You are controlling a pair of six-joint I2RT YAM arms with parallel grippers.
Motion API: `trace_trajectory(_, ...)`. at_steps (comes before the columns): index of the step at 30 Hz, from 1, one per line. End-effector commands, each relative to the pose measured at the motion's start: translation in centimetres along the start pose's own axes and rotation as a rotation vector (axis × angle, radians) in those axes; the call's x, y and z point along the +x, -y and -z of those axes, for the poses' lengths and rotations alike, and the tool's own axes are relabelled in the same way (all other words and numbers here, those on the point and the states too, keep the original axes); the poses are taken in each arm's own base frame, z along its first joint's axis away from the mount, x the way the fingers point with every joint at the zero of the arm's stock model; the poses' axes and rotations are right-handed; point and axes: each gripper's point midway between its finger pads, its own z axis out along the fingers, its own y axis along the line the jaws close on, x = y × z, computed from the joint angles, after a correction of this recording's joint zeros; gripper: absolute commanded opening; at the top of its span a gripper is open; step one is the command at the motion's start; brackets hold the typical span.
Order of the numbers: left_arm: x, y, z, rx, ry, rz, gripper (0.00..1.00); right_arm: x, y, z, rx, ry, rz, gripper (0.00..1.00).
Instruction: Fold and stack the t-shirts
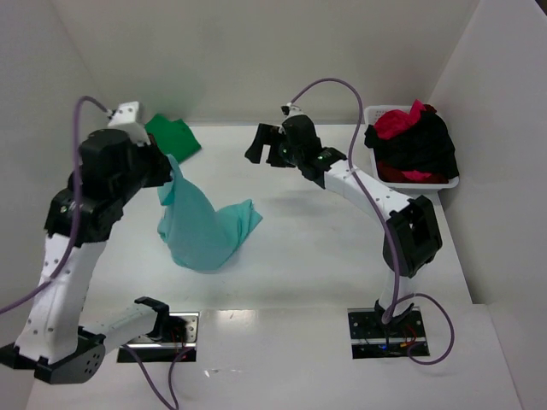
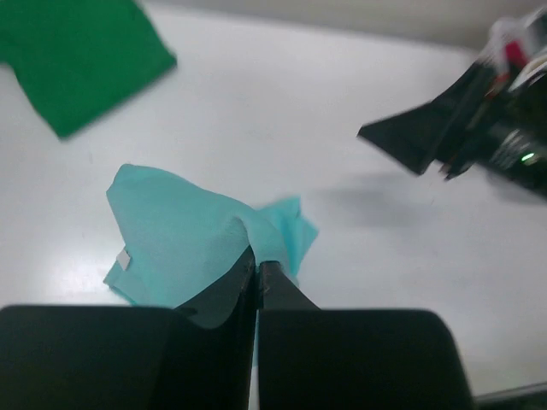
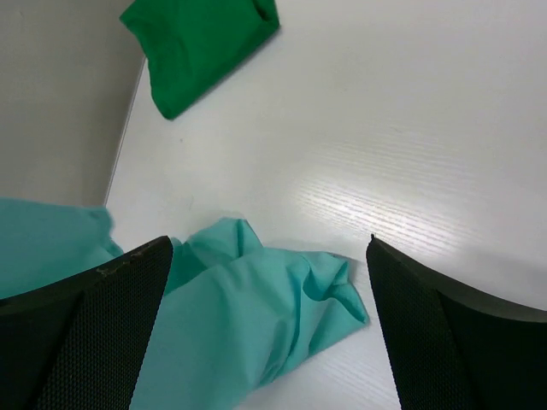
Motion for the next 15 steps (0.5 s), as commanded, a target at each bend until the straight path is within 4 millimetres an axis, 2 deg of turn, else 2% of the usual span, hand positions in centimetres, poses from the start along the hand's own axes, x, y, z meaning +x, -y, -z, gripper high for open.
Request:
trace_trajectory(1, 4.6, -1.1, -1.6, -0.060, -0.138, 0.066, 0.00, 2.4, 0.0, -2.2, -0.061, -0.076, 0.006, 1.00)
trace_trajectory(4, 5.6, -2.5, -1.3, -0.128, -0.159, 0.067, 0.00, 4.4, 0.5, -2.7, -0.069, -0.151, 0.009, 1.00)
trace_trajectory(7, 6.8, -3.6, -1.4, -0.182, -0.193, 0.055, 0.00, 7.3, 1.8, -3.0, -0.056, -0.236, 0.011, 1.00)
trace_trajectory(10, 8.1, -3.7, -1.2, -0.176, -0.218, 0.063, 0.00, 9.8, 3.9, -2.9, -0.001, -0.298, 0.024, 1.00)
trace_trajectory(11, 8.5, -3.7, -1.3, -0.171, -0.231, 0.063, 0.00, 9.9, 4.0, -2.9, 0.004, -0.306, 0.023, 1.00)
trace_trajectory(15, 10.2, -3.9, -1.4, -0.169, -0.278, 0.058, 0.00, 12.7, 4.3, -2.8, 0.010, -0.389, 0.070, 0.92)
